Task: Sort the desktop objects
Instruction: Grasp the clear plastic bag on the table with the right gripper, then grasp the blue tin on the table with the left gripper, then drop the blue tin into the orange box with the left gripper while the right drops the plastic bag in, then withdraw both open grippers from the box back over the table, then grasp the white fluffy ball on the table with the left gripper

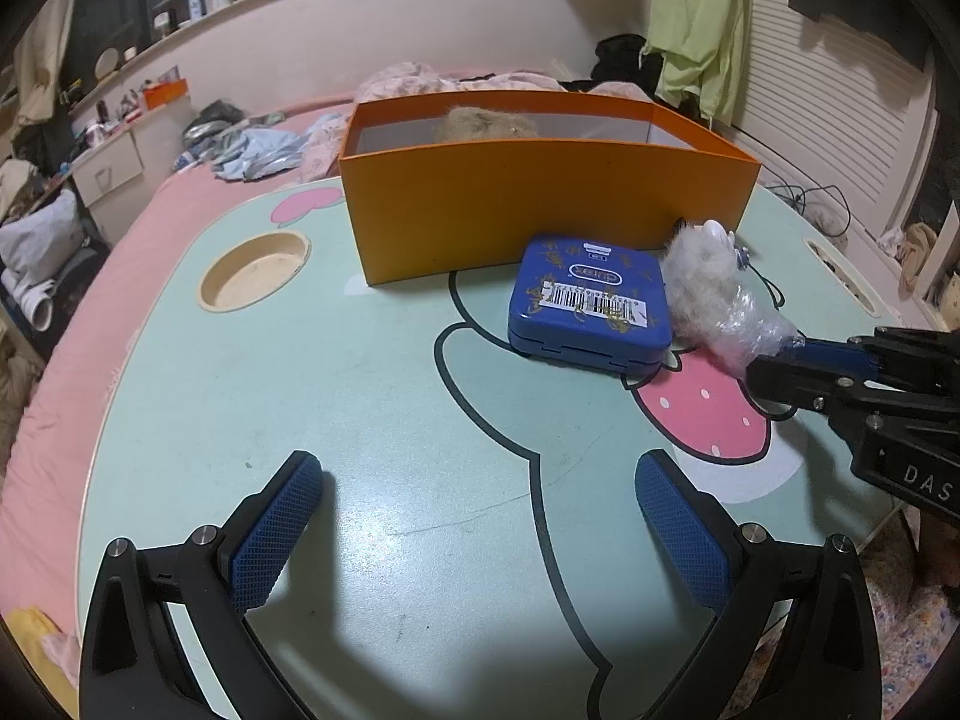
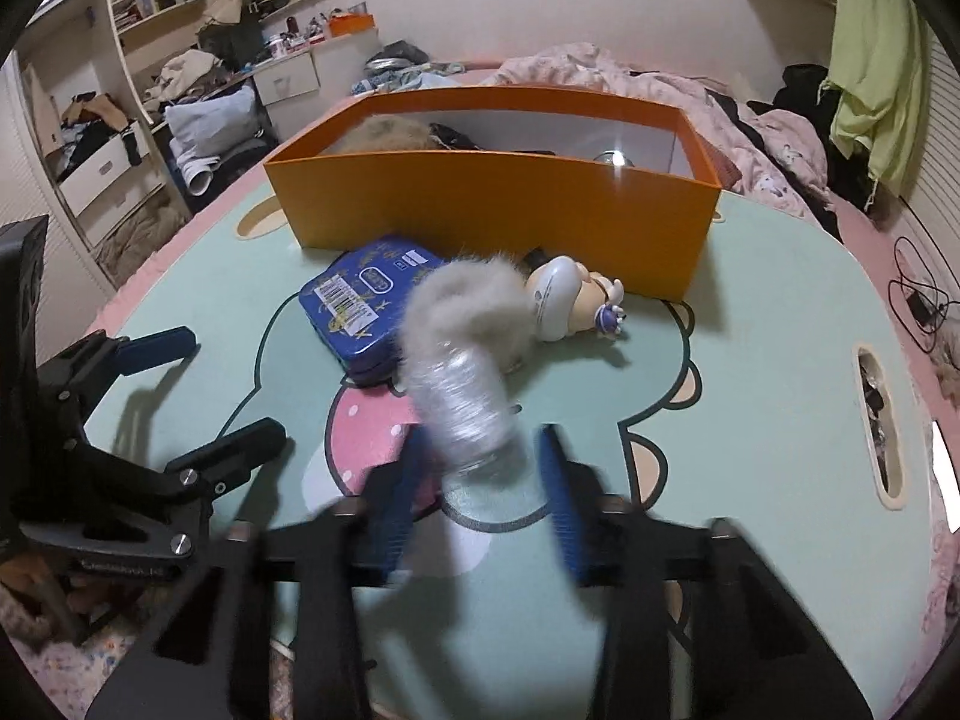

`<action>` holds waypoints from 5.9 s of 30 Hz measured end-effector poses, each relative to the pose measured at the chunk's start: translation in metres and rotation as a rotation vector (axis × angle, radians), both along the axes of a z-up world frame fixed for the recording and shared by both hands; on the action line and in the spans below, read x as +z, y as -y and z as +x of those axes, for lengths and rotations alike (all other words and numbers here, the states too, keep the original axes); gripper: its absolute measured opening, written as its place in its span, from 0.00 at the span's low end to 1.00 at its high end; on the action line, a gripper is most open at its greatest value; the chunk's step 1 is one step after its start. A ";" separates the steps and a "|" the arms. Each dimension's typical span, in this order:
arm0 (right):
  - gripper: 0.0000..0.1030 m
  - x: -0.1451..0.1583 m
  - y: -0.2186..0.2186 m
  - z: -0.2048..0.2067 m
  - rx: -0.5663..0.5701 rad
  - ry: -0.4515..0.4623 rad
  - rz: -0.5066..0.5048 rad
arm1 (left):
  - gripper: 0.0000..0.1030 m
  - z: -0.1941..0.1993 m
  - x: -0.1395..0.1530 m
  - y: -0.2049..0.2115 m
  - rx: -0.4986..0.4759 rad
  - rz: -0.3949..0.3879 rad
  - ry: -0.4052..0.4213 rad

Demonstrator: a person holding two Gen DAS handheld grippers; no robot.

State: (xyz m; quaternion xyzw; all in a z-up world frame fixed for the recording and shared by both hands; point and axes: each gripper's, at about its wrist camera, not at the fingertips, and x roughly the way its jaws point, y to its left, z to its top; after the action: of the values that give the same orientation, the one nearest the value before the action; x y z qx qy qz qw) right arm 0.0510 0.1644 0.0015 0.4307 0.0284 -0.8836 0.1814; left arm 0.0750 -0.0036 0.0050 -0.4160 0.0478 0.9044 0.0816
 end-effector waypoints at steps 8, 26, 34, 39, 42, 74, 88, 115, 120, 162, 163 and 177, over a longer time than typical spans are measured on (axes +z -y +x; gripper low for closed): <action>0.17 0.011 -0.014 0.018 -0.037 -0.080 0.000 | 1.00 0.000 0.000 0.000 0.000 0.000 0.000; 0.06 0.023 -0.043 0.041 -0.120 -0.182 -0.045 | 1.00 0.002 0.003 0.001 -0.003 0.017 -0.007; 0.06 0.018 -0.056 0.037 -0.145 -0.144 -0.103 | 0.95 -0.011 0.024 -0.009 -0.047 0.069 -0.058; 0.34 0.018 -0.051 0.035 -0.130 -0.143 -0.088 | 0.92 -0.036 0.023 -0.029 -0.108 0.057 -0.025; 0.69 0.023 -0.048 0.037 -0.119 -0.180 -0.070 | 0.92 -0.044 0.016 -0.043 -0.136 0.016 0.001; 0.34 0.089 -0.050 -0.043 -0.061 -0.194 -0.197 | 0.63 -0.062 0.125 -0.015 -0.130 0.154 -0.245; 0.63 0.071 -0.045 -0.126 -0.171 -0.079 -0.322 | 0.76 -0.125 0.091 0.013 0.054 0.303 -0.109; 0.94 0.001 -0.027 -0.005 -0.157 -0.008 0.091 | 1.00 -0.015 0.003 0.004 0.078 -0.005 0.014; 0.99 0.000 -0.026 -0.004 -0.146 -0.012 0.087 | 1.00 -0.016 0.000 0.004 0.076 0.000 0.010; 1.00 0.000 -0.025 -0.004 -0.144 -0.014 0.087 | 0.81 -0.006 0.005 0.010 0.056 0.068 -0.028; 1.00 0.000 -0.025 -0.004 -0.145 -0.014 0.087 | 0.77 -0.006 0.005 0.009 0.052 0.067 -0.032; 1.00 0.000 -0.026 -0.004 -0.145 -0.014 0.086 | 0.30 0.015 0.018 -0.031 -0.116 -0.051 -0.142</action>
State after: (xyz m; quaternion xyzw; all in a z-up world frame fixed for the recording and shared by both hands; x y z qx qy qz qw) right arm 0.0465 0.1900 0.0011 0.4329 0.0365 -0.8953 0.0982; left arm 0.0897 0.0275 0.0232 -0.3491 0.1003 0.9239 0.1199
